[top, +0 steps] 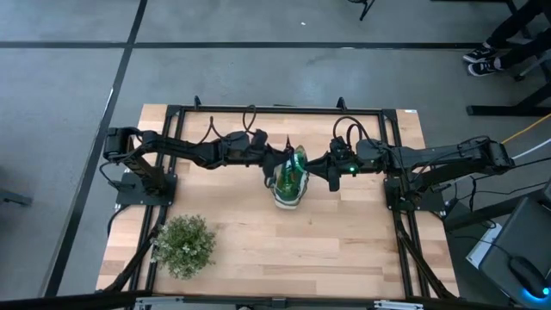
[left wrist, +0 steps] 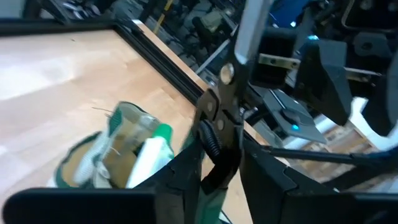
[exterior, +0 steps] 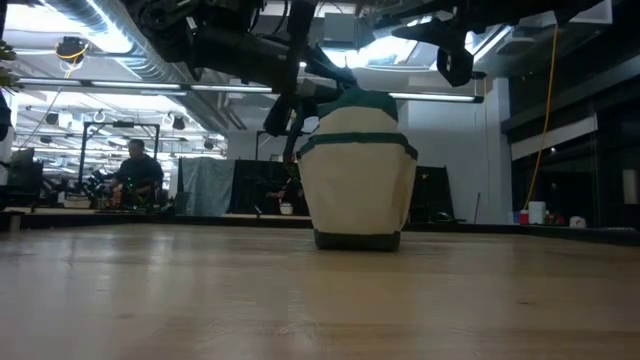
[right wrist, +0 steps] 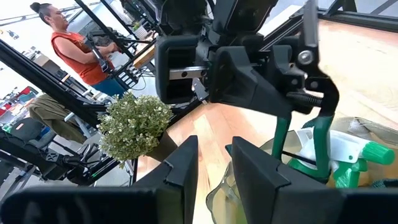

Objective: Pick & Place Garden tools in Gardening bag
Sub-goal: Put the fruit pruner into the gardening bag

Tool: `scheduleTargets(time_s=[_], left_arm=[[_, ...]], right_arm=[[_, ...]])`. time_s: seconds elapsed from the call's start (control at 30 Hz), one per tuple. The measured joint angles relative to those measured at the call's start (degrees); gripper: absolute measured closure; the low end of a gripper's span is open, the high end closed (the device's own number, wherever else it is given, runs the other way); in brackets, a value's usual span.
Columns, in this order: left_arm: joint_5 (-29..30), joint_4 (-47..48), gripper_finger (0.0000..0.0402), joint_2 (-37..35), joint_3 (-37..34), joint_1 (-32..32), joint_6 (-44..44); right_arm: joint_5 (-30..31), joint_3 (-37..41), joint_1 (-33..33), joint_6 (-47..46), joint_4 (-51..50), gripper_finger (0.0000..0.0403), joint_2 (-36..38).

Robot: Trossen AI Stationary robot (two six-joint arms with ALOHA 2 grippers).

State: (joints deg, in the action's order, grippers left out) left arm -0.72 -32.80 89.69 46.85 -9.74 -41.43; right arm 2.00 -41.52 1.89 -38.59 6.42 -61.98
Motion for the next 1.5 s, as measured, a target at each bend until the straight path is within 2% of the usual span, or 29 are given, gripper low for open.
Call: scheduleTargets(time_s=[0.23,0.5,0.63,0.83,0.9,1.0,1.13,1.33,1.5], left_arm=[[-4.8,0.0,0.0290,0.0,0.0,0.0,0.0],[-7.5,0.0,0.0299,0.0,0.0,0.0,0.1],[-7.3,0.0,0.0321,0.0,0.0,0.0,0.2],[-7.3,0.1,0.0375,0.0,0.0,0.0,0.2],[-7.2,-0.1,0.0382,0.0,0.0,0.0,0.8],[-7.2,-1.3,0.0382,-0.3,0.0,0.0,2.7],[-7.3,-1.8,0.0380,-1.1,0.4,0.0,5.8],[-9.6,-1.7,0.0381,-1.4,2.4,0.0,10.3],[-12.9,-1.7,0.0381,-1.4,3.0,0.0,12.7]], right_arm=[[0.1,0.0,0.0,0.0,0.0,0.0302,0.0],[-0.1,0.0,0.0,0.0,-3.2,0.0302,0.0],[0.6,0.0,0.0,1.8,-5.9,0.0302,-0.6],[7.5,0.0,-0.2,11.9,-4.8,0.0302,-3.3],[8.1,0.0,-1.0,12.4,-4.0,0.0301,-4.3],[5.1,0.0,-2.8,10.0,-1.5,0.0291,-5.7],[-0.8,0.0,-4.9,9.0,3.0,0.0257,-6.5],[-2.1,0.0,-5.7,9.2,6.4,0.0211,-6.5],[-2.4,0.0,-5.6,9.4,7.2,0.0219,-6.5]])
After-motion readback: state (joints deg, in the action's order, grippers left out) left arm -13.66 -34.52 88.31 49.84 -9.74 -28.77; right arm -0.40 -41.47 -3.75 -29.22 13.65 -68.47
